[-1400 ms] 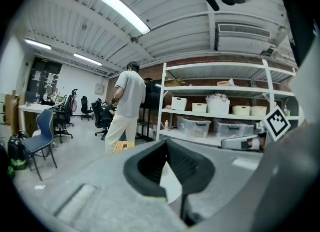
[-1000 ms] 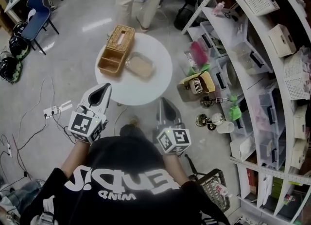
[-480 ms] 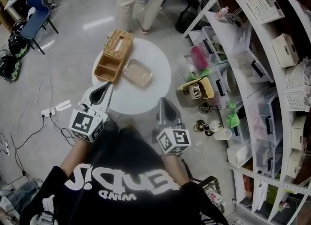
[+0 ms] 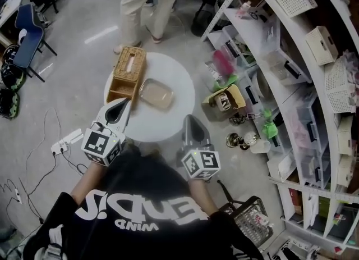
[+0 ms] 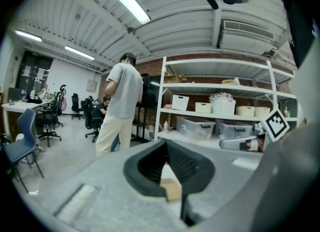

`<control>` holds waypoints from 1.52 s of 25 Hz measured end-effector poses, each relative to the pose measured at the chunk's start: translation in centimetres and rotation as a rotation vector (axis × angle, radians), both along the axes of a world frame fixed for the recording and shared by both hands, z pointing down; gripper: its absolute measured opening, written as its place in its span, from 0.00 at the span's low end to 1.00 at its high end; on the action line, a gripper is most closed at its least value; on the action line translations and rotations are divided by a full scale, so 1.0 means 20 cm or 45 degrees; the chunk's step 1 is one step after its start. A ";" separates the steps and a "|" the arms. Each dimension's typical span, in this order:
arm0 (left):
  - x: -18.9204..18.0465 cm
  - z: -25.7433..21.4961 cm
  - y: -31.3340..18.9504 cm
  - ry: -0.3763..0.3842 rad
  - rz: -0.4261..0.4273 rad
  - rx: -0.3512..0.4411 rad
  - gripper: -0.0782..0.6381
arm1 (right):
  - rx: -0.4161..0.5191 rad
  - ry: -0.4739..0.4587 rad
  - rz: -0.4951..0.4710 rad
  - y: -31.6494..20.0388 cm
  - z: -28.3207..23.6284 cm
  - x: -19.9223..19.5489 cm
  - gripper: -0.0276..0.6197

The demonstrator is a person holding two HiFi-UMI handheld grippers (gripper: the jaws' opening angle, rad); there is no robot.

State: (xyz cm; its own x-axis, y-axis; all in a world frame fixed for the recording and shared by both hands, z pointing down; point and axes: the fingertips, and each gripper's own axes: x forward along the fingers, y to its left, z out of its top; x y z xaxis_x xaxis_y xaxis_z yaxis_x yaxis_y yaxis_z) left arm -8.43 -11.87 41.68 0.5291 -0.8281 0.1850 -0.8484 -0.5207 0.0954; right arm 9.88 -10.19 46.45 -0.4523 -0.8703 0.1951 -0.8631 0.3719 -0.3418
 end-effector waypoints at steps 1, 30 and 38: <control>0.00 0.01 -0.02 0.003 0.016 -0.005 0.11 | -0.005 0.006 0.014 -0.01 0.01 -0.01 0.04; 0.04 0.09 -0.12 0.038 0.193 -0.053 0.11 | -0.355 -0.036 -0.040 -0.18 0.55 -0.23 0.44; 0.02 0.14 -0.13 0.032 0.164 -0.092 0.11 | -0.539 -0.064 -0.075 -0.22 0.84 -0.28 0.44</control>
State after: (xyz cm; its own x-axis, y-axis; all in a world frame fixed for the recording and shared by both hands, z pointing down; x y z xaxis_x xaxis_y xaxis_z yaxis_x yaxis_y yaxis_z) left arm -8.04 -14.43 44.47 0.6351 -0.7383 0.2272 -0.7721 -0.6158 0.1571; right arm 4.38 -14.63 63.32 -0.5171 -0.6905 0.5057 -0.8228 0.2384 -0.5158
